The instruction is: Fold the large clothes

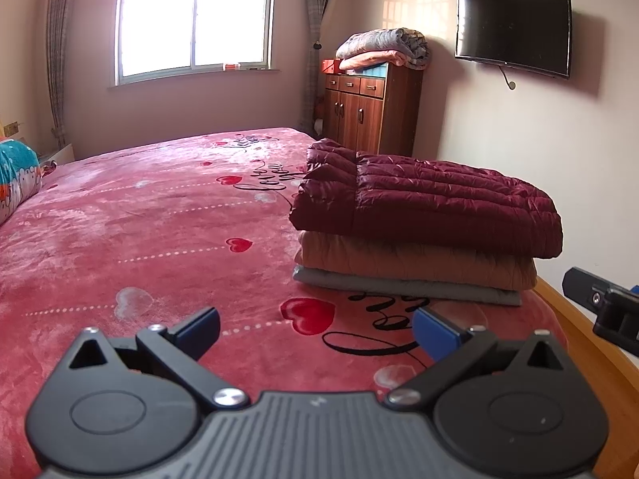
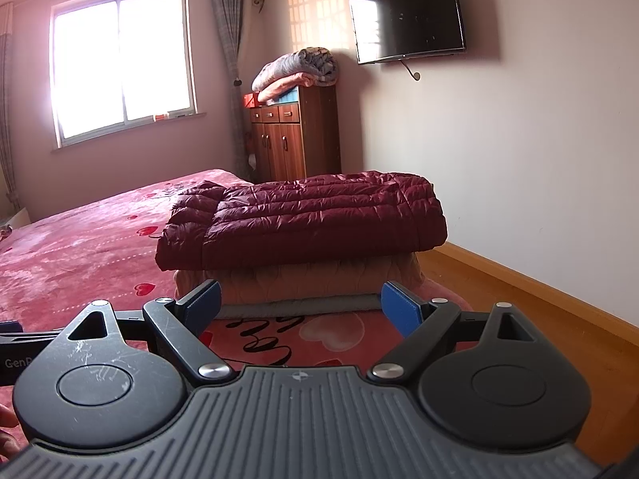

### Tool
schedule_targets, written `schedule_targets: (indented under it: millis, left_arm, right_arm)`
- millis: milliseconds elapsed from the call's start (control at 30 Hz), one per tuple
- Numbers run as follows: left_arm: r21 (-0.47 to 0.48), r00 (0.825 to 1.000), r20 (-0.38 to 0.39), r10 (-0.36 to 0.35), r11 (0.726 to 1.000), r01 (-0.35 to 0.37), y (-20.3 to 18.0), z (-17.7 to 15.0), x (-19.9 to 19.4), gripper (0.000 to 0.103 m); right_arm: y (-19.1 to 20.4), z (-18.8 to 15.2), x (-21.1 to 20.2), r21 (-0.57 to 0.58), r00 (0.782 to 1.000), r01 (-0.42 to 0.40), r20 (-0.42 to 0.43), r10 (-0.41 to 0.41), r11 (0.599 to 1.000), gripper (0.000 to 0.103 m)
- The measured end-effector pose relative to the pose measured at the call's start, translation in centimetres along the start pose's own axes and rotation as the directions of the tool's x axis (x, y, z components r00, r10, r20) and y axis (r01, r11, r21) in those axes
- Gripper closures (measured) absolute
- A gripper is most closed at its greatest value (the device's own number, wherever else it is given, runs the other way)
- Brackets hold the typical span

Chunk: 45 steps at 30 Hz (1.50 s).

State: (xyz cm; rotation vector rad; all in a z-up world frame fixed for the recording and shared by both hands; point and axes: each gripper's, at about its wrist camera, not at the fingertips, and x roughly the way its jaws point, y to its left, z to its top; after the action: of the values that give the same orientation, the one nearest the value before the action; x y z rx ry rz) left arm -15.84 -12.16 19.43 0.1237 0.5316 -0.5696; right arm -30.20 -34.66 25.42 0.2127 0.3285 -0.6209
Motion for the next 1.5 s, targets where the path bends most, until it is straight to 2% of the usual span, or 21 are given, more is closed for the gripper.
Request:
schedule_targets:
  millis: [1500]
  left_arm:
    - [0.017, 1.0, -0.013, -0.011, 1.0, 0.012, -0.4, -0.7, 1.8, 0.001]
  right_arm:
    - [-0.3, -0.9, 2.0, 0.018, 0.998, 0.009, -0.054, -0.008, 1.0, 0.0]
